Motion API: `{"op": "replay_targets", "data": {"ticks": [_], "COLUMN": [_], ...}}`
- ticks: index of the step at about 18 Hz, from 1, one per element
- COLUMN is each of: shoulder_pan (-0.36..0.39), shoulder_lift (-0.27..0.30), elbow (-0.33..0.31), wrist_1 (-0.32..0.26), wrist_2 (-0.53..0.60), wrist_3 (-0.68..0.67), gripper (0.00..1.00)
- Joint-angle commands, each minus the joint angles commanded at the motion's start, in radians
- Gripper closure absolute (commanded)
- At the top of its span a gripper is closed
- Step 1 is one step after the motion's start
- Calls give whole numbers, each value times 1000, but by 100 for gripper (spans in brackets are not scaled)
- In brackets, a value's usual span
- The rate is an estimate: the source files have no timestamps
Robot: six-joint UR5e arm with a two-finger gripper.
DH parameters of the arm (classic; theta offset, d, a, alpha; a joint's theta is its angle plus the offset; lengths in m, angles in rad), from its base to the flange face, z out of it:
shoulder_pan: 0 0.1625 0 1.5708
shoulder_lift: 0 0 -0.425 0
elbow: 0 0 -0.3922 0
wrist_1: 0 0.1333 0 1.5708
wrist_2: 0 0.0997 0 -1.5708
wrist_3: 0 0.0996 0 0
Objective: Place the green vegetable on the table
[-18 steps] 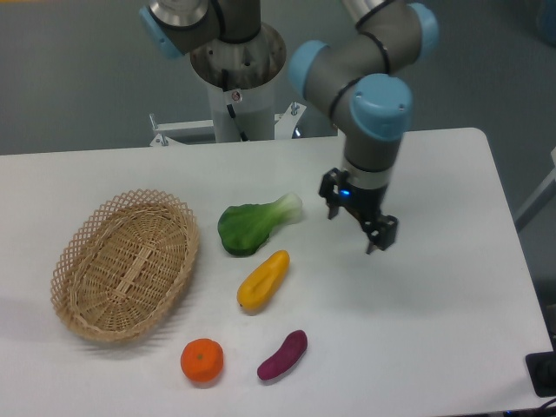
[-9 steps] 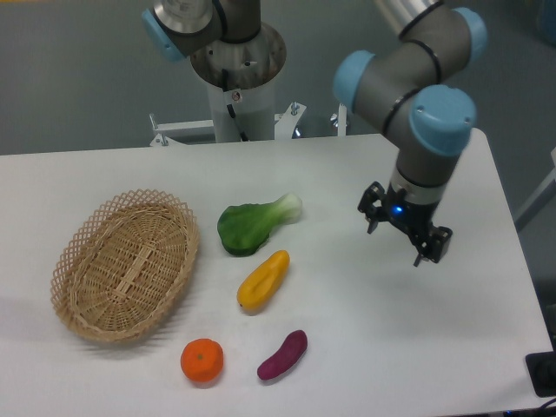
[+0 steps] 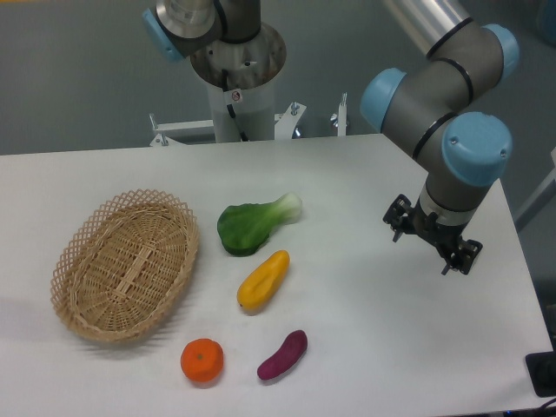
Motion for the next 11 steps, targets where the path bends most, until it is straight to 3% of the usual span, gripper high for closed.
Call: {"op": "replay_targets", "data": {"ticks": [11], "shoulder_pan": [-2], "shoulder_lift": [0], "elbow": [-8], "wrist_1": [5], "wrist_2": [0], "wrist_3": [-2], "gripper": [0]}}
